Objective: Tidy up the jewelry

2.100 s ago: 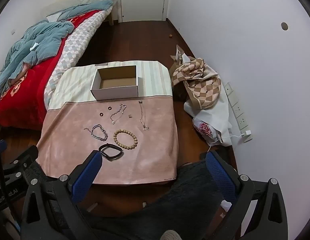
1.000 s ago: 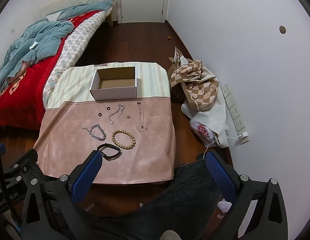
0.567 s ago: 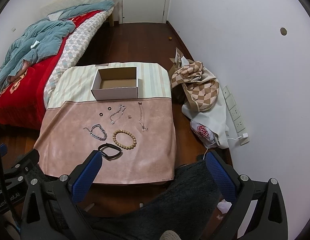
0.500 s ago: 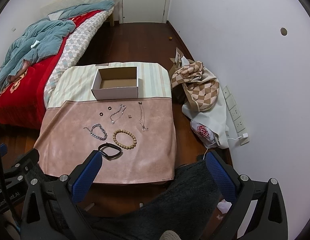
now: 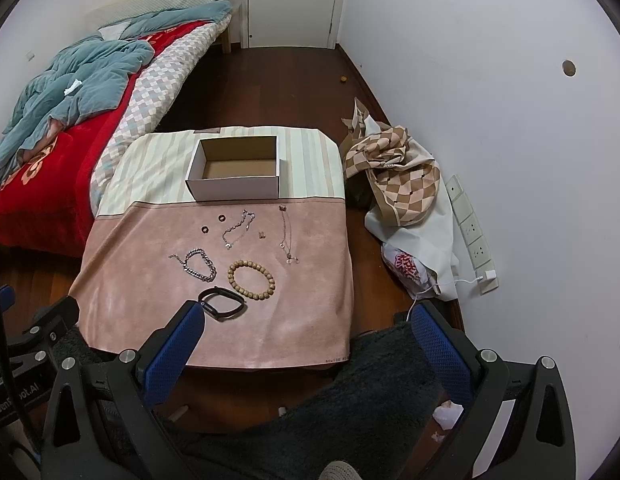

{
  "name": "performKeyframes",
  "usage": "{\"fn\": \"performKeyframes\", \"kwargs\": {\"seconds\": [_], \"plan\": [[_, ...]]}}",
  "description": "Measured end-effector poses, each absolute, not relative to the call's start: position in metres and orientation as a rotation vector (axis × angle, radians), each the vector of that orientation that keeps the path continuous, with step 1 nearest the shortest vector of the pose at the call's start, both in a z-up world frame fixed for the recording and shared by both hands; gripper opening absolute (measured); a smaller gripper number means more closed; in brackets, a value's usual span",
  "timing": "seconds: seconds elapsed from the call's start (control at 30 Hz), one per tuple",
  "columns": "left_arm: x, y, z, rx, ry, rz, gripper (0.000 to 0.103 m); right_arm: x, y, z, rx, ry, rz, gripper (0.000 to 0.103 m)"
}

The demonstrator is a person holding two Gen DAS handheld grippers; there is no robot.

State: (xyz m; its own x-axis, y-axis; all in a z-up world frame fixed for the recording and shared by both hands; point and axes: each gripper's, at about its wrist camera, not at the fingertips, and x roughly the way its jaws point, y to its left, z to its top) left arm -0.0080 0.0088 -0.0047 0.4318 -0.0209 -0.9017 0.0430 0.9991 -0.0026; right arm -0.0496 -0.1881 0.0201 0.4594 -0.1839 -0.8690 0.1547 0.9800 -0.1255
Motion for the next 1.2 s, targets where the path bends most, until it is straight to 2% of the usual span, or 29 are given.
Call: {"fn": "performKeyframes", "kwargs": {"seconds": [1.2], "plan": [[-0.0047,0.0053,-0.0020,0.022,1.116,-0.044,0.103,-0.0460,-0.1891,0.0231,-0.025,1.063,-0.207,0.103]]}}
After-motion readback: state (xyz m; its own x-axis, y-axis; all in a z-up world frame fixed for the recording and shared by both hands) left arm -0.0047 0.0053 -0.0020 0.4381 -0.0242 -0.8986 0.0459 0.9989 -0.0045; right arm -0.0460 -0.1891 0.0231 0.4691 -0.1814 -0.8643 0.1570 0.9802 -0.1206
